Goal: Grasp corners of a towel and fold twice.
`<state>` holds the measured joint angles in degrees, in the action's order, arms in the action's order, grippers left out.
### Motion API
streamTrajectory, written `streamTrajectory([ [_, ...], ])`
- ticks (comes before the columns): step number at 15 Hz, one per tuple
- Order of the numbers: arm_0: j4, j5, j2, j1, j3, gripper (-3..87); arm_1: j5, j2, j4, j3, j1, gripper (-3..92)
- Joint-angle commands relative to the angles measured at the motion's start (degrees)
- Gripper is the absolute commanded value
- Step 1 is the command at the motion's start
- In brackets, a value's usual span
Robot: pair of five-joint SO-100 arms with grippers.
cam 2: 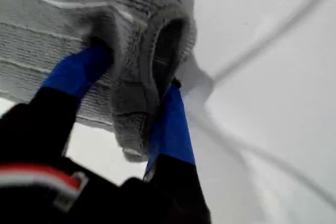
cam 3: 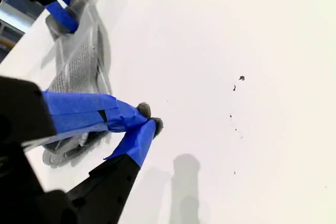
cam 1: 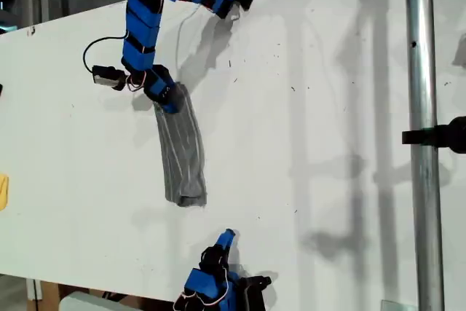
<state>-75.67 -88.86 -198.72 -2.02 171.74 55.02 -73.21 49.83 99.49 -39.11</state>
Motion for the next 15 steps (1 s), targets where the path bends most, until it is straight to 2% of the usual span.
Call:
streamTrajectory([
  [1, 0.5, 0.5, -0.4, -0.1, -0.6, -2.6, 1.3, -2.0, 1.1, -4.2, 2.5, -0.2],
  [3, 0.4, 0.4, -0.4, 0.2, -0.5, -2.6, 0.3, -13.9, 12.5, -0.2, 1.0, -0.3],
  [6, 1.8, 0.9, -0.4, 0.3, 0.3, -2.6, 0.4, -45.2, 39.7, 7.4, -1.7, -0.3],
  [8, 3.5, 1.4, -0.4, 0.3, 0.9, -2.6, 1.8, -59.7, 54.5, 4.6, -3.7, -0.3],
  [9, 4.1, 1.8, -0.4, 0.3, 1.0, -2.6, 3.2, -61.8, 54.1, 4.1, -1.6, -0.3],
  [10, 4.2, 2.2, -0.4, 0.3, 1.0, -2.6, 4.4, -58.3, 49.3, 4.9, 1.3, -0.3],
  [12, 4.0, 2.3, -0.4, 0.4, 1.0, -2.6, 6.9, -45.3, 32.5, 6.3, 7.4, -0.3],
  [14, 3.7, 1.0, -0.4, 0.8, 1.4, -2.3, 7.2, -27.1, 21.4, -0.8, 9.8, -0.3],
  [15, 3.8, -0.1, -0.4, 0.8, 2.2, -2.1, 5.7, -20.1, 18.0, -5.5, 9.7, 2.7],
])
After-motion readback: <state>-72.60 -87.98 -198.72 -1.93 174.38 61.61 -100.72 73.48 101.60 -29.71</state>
